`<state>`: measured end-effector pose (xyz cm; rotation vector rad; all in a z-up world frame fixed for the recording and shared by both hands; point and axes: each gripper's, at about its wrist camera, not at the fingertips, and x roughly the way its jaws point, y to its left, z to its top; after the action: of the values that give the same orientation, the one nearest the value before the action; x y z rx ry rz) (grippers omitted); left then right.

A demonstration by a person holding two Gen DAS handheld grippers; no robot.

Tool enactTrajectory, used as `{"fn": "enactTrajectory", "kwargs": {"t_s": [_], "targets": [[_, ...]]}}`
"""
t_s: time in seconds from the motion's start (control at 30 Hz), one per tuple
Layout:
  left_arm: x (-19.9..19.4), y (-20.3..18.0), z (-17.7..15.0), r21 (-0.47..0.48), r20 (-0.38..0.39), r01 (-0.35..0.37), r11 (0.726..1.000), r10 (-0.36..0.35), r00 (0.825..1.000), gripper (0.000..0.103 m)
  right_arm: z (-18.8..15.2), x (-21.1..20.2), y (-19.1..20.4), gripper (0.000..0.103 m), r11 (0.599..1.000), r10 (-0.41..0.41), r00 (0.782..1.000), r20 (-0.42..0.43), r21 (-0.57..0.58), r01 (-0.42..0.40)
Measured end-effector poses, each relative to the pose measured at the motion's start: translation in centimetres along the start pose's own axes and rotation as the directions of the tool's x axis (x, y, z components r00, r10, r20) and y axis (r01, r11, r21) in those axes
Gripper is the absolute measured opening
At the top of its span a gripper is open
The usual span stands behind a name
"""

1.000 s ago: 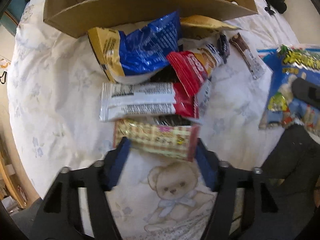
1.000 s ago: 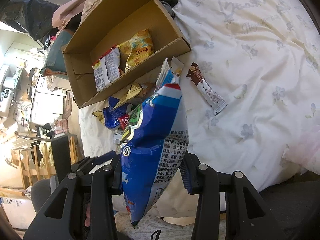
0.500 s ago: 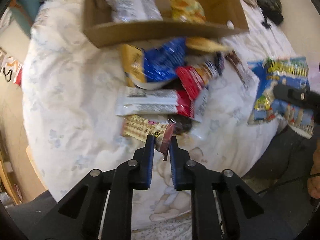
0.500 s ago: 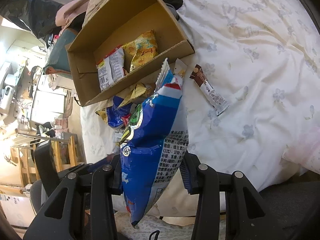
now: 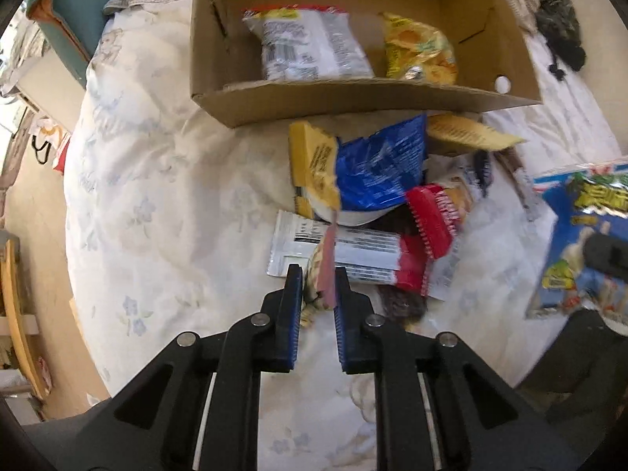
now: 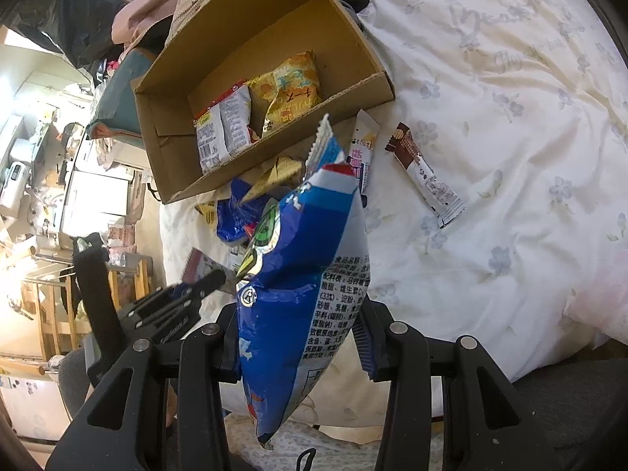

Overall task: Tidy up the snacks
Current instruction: 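Carry the blue bag and pink stick into the box and release both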

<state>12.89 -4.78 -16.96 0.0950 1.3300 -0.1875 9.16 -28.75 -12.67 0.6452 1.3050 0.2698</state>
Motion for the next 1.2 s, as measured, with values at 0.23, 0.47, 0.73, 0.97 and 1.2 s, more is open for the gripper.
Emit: {"fn": "enactTrajectory", "kwargs": {"t_s": [0.23,0.47,0.73,0.97,1.2], "targets": [[-1.8,1.4,-0.4,-0.08,0.021,0.024,0.997,-0.023,1.0,0.009,0.1,0.0,-0.1,0.045,1.0,0.01,1.0,0.0,0.006,-0.01],[-6.0,2.2,-1.3,-0.116,0.117,0.022,0.993,-0.008,0.993,0.009,0.0,-0.5,0.9,0.045,0.999,0.037,0.999,0.026,-0.035,-0.036],[-11.1,2.9,-0.9,-0.184,0.228,-0.004,0.983,0.047,0.973,0.009,0.3,-3.2,2.3,0.045,0.992,0.094,0.983,0.155,-0.092,-0.081],[-13.1,3.2,0.7,-0.134,0.284,-0.009,0.991,0.047,0.958,0.009,1.1,-4.7,2.3,0.045,0.992,0.123,0.962,0.244,-0.069,-0.109],[-14.2,2.9,3.1,-0.103,0.322,-0.027,0.994,0.059,0.945,0.009,3.4,-5.0,3.1,0.045,0.992,0.122,0.957,0.262,-0.072,-0.107]]}}
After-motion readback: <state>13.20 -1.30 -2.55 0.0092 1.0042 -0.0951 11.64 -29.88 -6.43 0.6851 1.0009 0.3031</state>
